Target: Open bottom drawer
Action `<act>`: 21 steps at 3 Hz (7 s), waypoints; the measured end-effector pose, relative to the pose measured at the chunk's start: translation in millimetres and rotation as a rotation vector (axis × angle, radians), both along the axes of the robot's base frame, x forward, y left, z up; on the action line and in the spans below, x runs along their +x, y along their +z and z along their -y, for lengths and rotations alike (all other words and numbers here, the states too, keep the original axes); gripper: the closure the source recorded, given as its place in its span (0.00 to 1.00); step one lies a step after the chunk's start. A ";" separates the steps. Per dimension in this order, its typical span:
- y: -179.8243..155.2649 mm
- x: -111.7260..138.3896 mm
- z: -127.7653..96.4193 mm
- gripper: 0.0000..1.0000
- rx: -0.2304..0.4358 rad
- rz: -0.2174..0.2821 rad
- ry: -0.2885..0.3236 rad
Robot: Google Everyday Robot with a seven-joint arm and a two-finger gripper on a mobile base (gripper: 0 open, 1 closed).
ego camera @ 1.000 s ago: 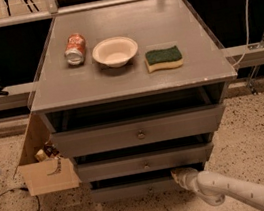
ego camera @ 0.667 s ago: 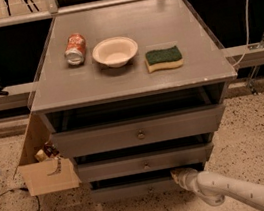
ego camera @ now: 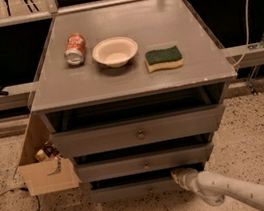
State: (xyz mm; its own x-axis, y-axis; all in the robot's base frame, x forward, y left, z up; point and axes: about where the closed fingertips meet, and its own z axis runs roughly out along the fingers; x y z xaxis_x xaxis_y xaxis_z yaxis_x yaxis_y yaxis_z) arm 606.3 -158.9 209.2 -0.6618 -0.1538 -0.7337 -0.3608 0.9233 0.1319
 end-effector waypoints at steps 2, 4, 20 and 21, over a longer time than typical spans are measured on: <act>-3.3 5.1 -6.6 0.89 -0.017 0.000 0.010; -3.3 5.1 -6.6 0.71 -0.017 0.000 0.010; -10.2 -83.1 24.6 0.00 -0.148 -0.222 0.327; -10.2 -83.1 24.6 0.00 -0.148 -0.222 0.327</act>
Offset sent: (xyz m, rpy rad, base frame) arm 0.0110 0.0096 -0.0078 -0.0421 0.0006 0.0162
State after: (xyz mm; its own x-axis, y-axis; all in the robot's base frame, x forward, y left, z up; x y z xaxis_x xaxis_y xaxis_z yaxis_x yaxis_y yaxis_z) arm 523.1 -183.5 199.1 -0.7003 -0.4748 -0.5331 -0.6157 0.7796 0.1144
